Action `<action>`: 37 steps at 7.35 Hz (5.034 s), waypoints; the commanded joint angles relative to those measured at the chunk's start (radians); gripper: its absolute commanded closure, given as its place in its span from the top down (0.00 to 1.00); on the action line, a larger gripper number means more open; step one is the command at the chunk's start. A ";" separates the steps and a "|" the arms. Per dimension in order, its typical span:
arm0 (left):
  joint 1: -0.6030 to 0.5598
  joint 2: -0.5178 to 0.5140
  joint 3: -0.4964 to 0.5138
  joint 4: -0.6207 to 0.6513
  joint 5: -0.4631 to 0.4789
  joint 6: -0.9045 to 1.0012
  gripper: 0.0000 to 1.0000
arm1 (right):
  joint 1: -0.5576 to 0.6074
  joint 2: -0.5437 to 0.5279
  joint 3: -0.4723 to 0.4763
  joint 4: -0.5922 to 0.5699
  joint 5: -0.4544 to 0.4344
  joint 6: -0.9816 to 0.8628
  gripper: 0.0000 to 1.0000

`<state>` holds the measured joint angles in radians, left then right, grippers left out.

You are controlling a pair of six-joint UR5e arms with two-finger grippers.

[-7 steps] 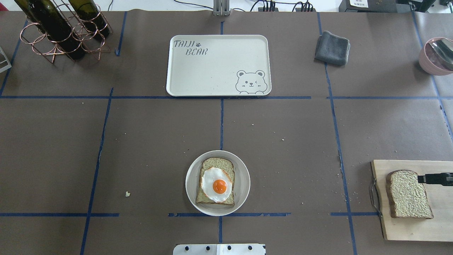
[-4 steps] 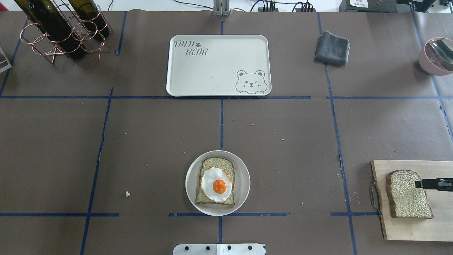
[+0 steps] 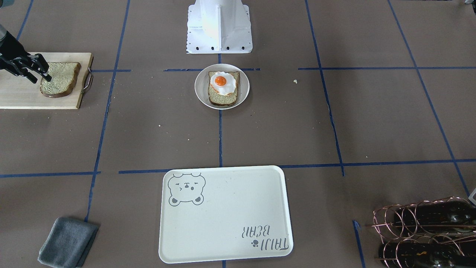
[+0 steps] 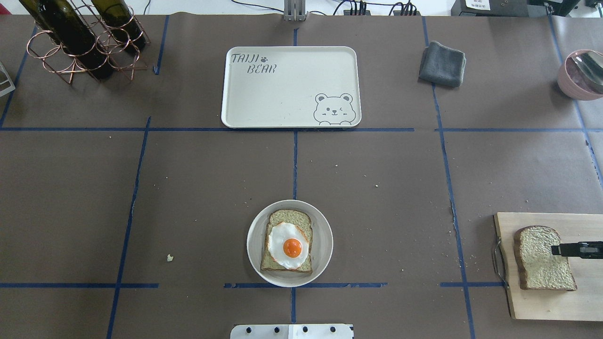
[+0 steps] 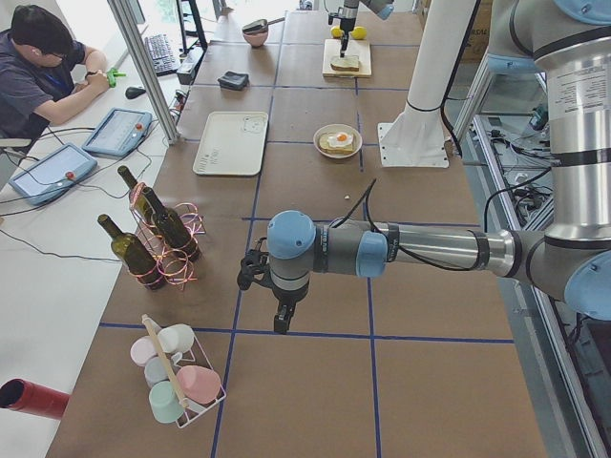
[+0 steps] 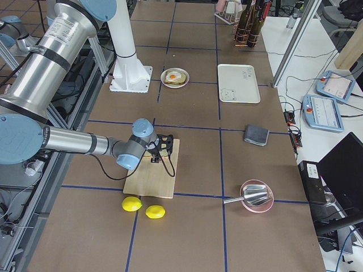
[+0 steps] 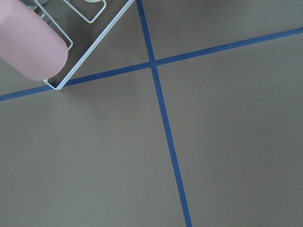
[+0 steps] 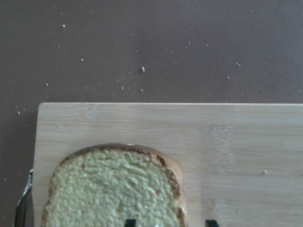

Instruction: Make sandwich and place on tray

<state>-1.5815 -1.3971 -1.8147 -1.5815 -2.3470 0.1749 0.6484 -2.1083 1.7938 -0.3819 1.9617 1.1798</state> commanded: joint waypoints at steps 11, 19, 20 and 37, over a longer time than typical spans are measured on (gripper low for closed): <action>-0.002 0.003 -0.005 0.000 0.002 0.000 1.00 | 0.078 0.043 0.094 0.149 0.199 -0.012 0.00; -0.002 0.007 0.000 0.003 0.002 0.000 1.00 | -0.074 0.823 0.121 -0.387 0.077 0.113 0.00; -0.002 0.006 0.000 0.005 0.002 0.000 1.00 | -0.148 0.953 0.118 -0.549 -0.014 0.119 0.00; -0.003 -0.140 -0.161 -0.003 0.000 -0.012 1.00 | 0.036 0.927 0.202 -1.138 0.006 -0.247 1.00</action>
<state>-1.5838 -1.4461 -1.9438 -1.5816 -2.3459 0.1708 0.5814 -1.1713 1.9928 -1.4355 1.9005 1.1011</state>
